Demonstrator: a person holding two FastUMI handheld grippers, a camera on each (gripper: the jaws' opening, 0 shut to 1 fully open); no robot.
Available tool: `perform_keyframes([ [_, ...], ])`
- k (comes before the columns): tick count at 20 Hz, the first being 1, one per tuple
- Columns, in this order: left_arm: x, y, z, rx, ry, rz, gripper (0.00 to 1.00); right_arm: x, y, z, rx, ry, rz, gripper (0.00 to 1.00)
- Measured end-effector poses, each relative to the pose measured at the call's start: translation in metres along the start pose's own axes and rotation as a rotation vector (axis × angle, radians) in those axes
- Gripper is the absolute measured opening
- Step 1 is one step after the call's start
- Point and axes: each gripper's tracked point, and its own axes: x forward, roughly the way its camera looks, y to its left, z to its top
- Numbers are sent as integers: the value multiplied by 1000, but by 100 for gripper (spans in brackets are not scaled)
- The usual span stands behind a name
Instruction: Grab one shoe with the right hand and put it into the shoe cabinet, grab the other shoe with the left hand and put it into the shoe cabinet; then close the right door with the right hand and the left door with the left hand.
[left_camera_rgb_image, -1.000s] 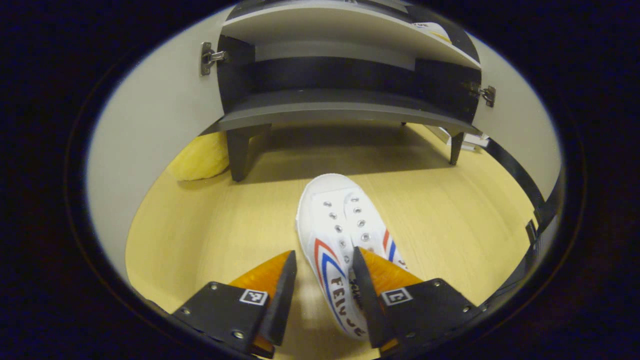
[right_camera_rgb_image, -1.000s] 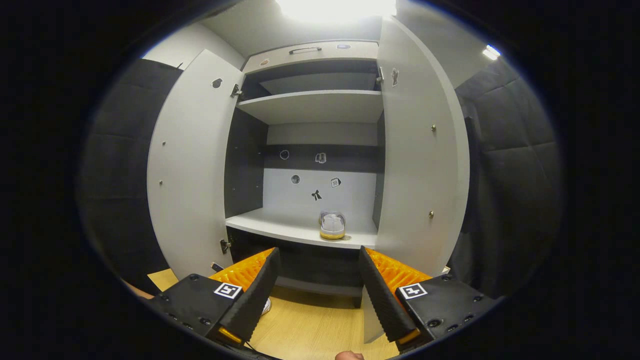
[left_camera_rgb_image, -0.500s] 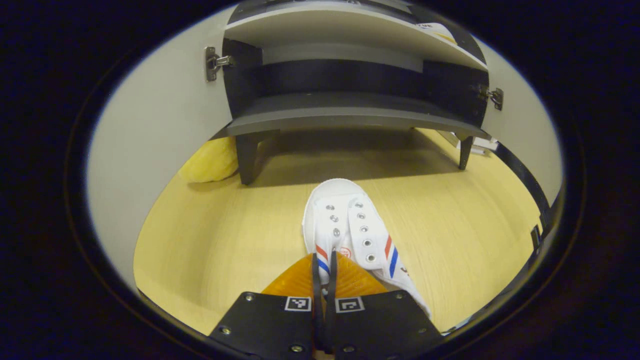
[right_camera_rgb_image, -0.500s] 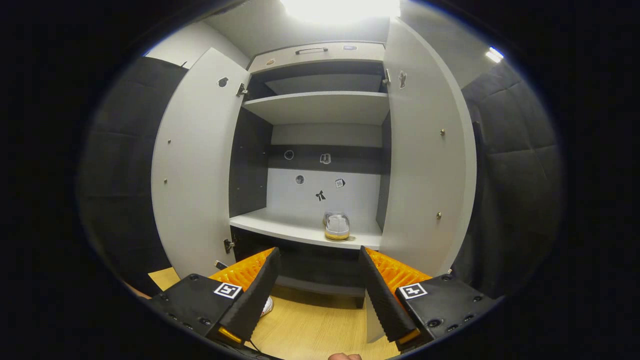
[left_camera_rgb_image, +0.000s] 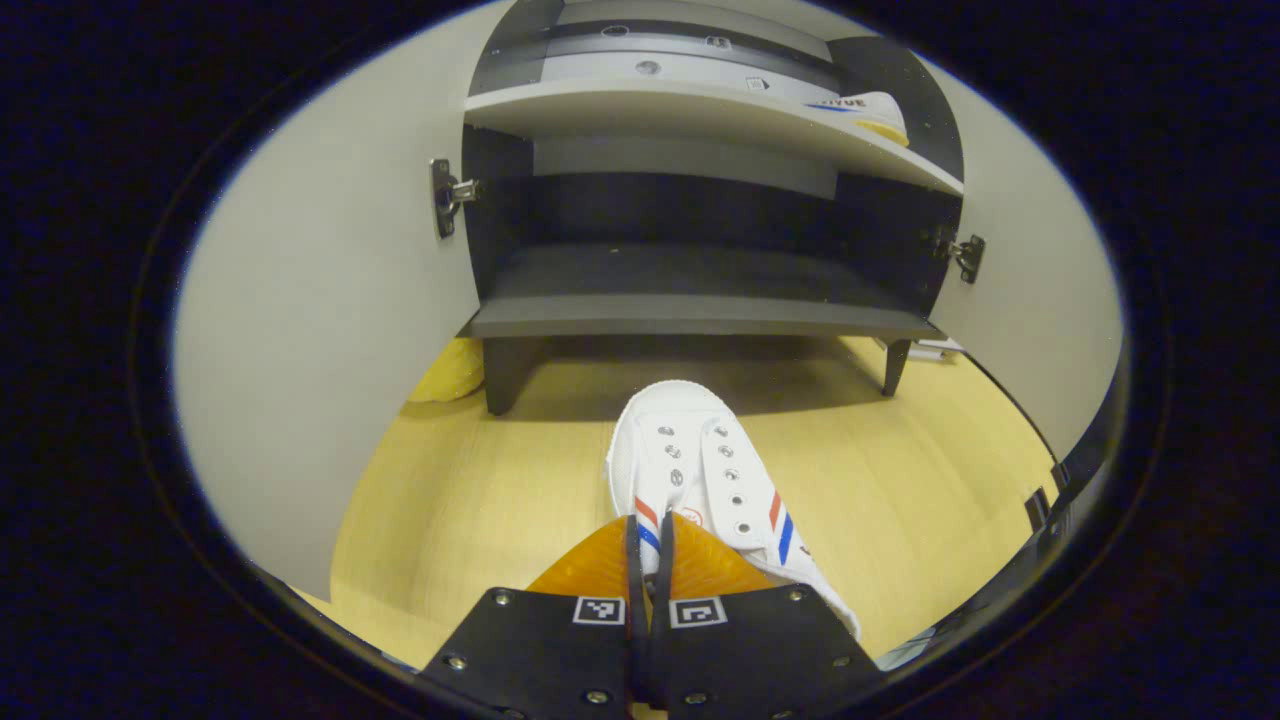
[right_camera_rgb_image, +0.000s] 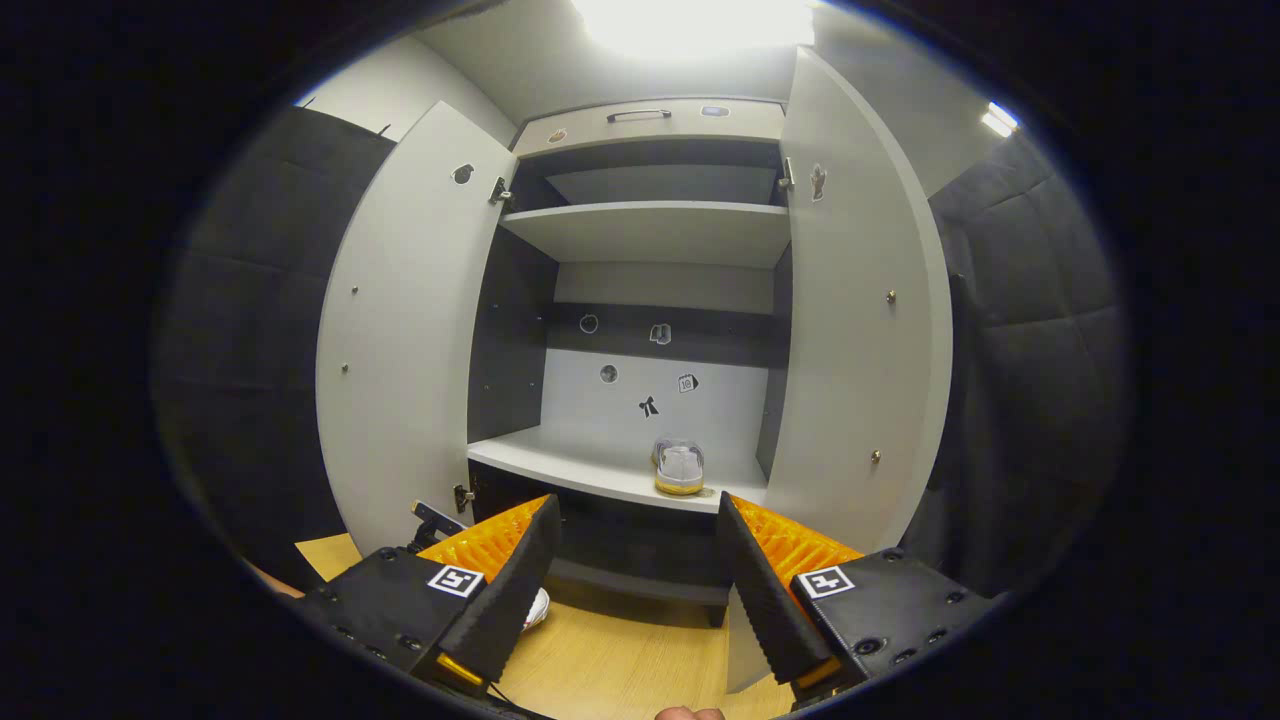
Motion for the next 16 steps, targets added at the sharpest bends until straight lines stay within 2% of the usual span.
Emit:
perform_keyframes([
  [10,-75,-13,99,-1,-200,-29,1,-7,-1,7,16,-33,25,98],
  [16,-147,-2,165,-6,-332,-66,1,-14,-12,7,21,-41,2,97],
])
